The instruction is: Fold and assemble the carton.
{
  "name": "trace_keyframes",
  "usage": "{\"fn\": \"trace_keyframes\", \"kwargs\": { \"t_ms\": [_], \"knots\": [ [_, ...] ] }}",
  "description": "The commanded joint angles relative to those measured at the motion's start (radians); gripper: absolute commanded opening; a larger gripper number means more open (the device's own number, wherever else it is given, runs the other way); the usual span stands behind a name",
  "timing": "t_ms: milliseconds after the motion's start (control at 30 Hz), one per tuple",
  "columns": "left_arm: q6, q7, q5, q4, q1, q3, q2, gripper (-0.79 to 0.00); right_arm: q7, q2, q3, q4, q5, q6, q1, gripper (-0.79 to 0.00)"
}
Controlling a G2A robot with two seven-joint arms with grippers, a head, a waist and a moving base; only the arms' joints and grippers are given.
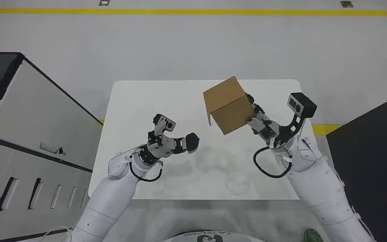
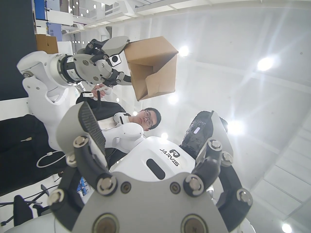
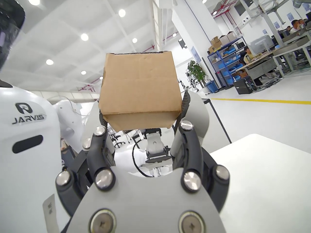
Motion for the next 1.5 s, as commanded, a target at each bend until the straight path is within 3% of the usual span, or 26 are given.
{"fn": "trace_keyframes", "kwargs": {
  "t_ms": [0, 200, 433, 900, 1167, 1467],
  "knots": [
    [0.0, 0.003, 0.0, -0.003, 0.003, -0.002, -0.001, 0.0, 0.051, 0.007, 0.009, -0.001, 0.089, 0.0, -0.003, -0.785],
    [-0.011, 0.009, 0.0, -0.002, 0.009, -0.004, -0.003, 0.0, 0.198, 0.02, 0.047, -0.002, 0.176, 0.0, 0.002, -0.785],
    [-0.011, 0.009, 0.0, -0.002, 0.009, -0.004, -0.003, 0.0, 0.197, 0.02, 0.047, -0.004, 0.174, 0.004, 0.002, -0.785],
    [-0.011, 0.009, 0.0, -0.002, 0.009, -0.004, -0.003, 0.0, 0.234, 0.025, 0.137, -0.174, -0.141, 0.0, 0.004, -0.785],
    [-0.006, 0.03, 0.006, -0.012, 0.01, -0.004, -0.004, 0.0, 0.233, 0.025, 0.14, -0.183, -0.154, 0.003, 0.006, -0.785],
    [0.029, 0.06, 0.082, -0.055, 0.049, -0.089, 0.013, 0.0, 0.102, 0.02, 0.229, -0.326, -0.453, 0.0, 0.021, -0.785]
  ]
}}
